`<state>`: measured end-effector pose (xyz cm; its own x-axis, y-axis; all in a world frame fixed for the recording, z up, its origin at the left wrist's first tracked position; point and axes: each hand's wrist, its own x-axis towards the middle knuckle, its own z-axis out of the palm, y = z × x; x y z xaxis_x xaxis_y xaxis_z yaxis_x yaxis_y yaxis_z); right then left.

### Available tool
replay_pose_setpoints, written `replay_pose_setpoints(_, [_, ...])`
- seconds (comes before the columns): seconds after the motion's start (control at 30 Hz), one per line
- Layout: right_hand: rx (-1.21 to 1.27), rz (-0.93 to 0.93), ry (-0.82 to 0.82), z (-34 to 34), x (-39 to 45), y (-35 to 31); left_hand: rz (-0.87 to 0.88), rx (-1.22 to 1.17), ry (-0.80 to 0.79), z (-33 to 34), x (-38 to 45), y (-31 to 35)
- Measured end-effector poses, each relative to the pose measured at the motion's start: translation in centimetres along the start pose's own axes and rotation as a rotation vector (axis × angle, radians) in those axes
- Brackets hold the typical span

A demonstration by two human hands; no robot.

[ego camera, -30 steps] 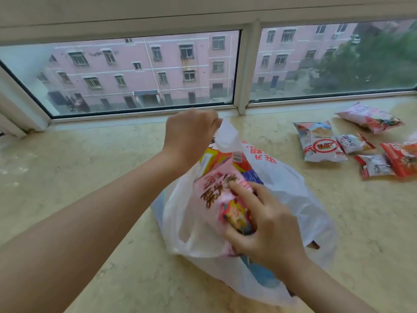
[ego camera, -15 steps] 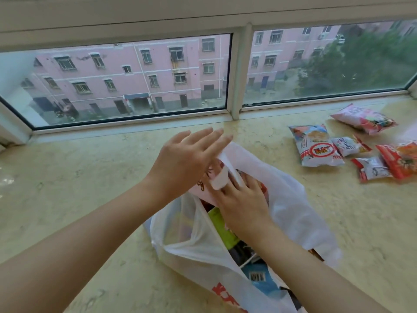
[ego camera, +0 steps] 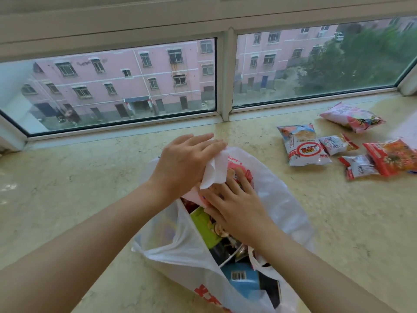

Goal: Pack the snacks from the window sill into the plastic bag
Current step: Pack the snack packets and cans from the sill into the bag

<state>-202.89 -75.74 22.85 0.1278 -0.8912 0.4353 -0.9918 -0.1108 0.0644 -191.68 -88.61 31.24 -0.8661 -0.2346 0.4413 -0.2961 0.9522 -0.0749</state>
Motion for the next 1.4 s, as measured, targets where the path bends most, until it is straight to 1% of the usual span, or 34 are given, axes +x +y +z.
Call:
replay_pose_setpoints(0.1, [-0.003, -0.167, -0.058, -2.8, -2.3, 2.5, 0.046, 0.064, -0.024, 0.2, -0.3, 1.2])
replay_pose_setpoints(0.13, [-0.041, -0.251, -0.104, -3.6, -3.5, 3.5, 0.061, 0.09, -0.068, 0.4, -0.6, 1.9])
replay_pose_setpoints(0.2, [-0.094, -0.401, -0.23, -5.0, -6.0, 5.6, 0.059, 0.124, -0.213, 1.1, -1.7, 3.6])
replay_pose_setpoints(0.27, [-0.123, -0.433, -0.325, -6.2, -7.9, 7.1, 0.031, 0.152, -0.319, 2.0, -3.1, 5.2])
replay_pose_setpoints(0.3, [-0.123, -0.393, -0.339, -6.6, -8.6, 7.5, 0.023, 0.171, -0.353, 2.5, -3.7, 5.9])
replay_pose_setpoints(0.33, [-0.109, -0.318, -0.329, -6.9, -9.2, 7.4, 0.011, 0.185, -0.387, 3.1, -4.3, 6.3])
replay_pose_setpoints(0.4, [-0.046, -0.071, -0.238, -7.0, -10.3, 6.0, -0.03, 0.181, -0.418, 4.2, -5.1, 6.7])
replay_pose_setpoints(0.47, [0.057, 0.284, -0.145, -6.5, -11.2, 3.5, -0.073, 0.176, -0.396, 5.0, -5.2, 7.0])
replay_pose_setpoints(0.5, [0.117, 0.481, -0.137, -6.3, -11.4, 2.2, -0.089, 0.175, -0.373, 5.4, -5.0, 7.2])
replay_pose_setpoints(0.57, [0.256, 0.838, -0.214, -5.8, -11.4, 0.1, -0.113, 0.171, -0.324, 5.9, -4.7, 7.4])
replay_pose_setpoints(0.6, [0.303, 0.962, -0.287, -5.6, -11.3, -0.6, -0.126, 0.17, -0.305, 6.1, -4.7, 7.5])
replay_pose_setpoints(0.63, [0.329, 1.03, -0.358, -5.6, -11.2, -1.1, -0.138, 0.171, -0.287, 6.3, -4.8, 7.6])
replay_pose_setpoints(0.67, [0.374, 1.052, -0.396, -5.7, -10.8, -1.5, -0.148, 0.173, -0.275, 6.4, -4.8, 7.7])
replay_pose_setpoints(0.7, [0.468, 1.063, -0.391, -5.9, -10.2, -1.7, -0.153, 0.175, -0.27, 6.5, -4.8, 7.8])
replay_pose_setpoints(0.77, [0.773, 1.13, -0.345, -7.1, -8.7, -1.7, -0.147, 0.17, -0.266, 6.1, -4.7, 7.9])
replay_pose_setpoints(0.83, [1.121, 1.201, -0.374, -8.9, -7.0, -1.3, -0.123, 0.168, -0.299, 5.1, -4.6, 7.6])
replay_pose_setpoints(0.87, [1.266, 1.224, -0.39, -10.0, -6.3, -1.0, -0.121, 0.18, -0.327, 4.5, -4.7, 7.2])
replay_pose_setpoints(0.9, [1.354, 1.237, -0.425, -11.3, -5.5, -0.7, -0.144, 0.192, -0.355, 3.8, -4.9, 6.7])
replay_pose_setpoints(0.97, [1.422, 1.209, -0.472, -13.8, -4.4, 0.0, -0.255, 0.195, -0.382, 1.9, -6.3, 5.6])
replay_pose_setpoints(1.03, [1.415, 1.217, -0.469, -16.1, -3.4, 0.6, -0.359, 0.189, -0.398, 0.0, -8.3, 4.8])
replay_pose_setpoints(1.1, [1.413, 1.261, -0.452, -17.9, -2.5, 1.1, -0.485, 0.187, -0.491, -2.0, -10.4, 4.0])
replay_pose_setpoints(1.2, [1.432, 1.284, -0.431, -20.0, -1.0, 1.7, -0.794, 0.204, -0.676, -3.8, -12.4, 3.0])
replay_pose_setpoints(1.23, [1.434, 1.279, -0.427, -20.8, -0.5, 1.8, -0.903, 0.182, -0.712, -4.1, -12.5, 2.9])
replay_pose_setpoints(1.27, [1.432, 1.272, -0.431, -21.4, 0.0, 2.0, -1.02, 0.117, -0.723, -4.4, -12.5, 2.9])
replay_pose_setpoints(1.3, [1.431, 1.27, -0.439, -22.0, 0.4, 2.0, -1.144, 0.01, -0.701, -4.8, -12.5, 2.8])
replay_pose_setpoints(1.4, [1.409, 1.277, -0.468, -23.6, 1.5, 2.6, -1.419, -0.385, -0.544, -6.6, -11.3, 1.8])
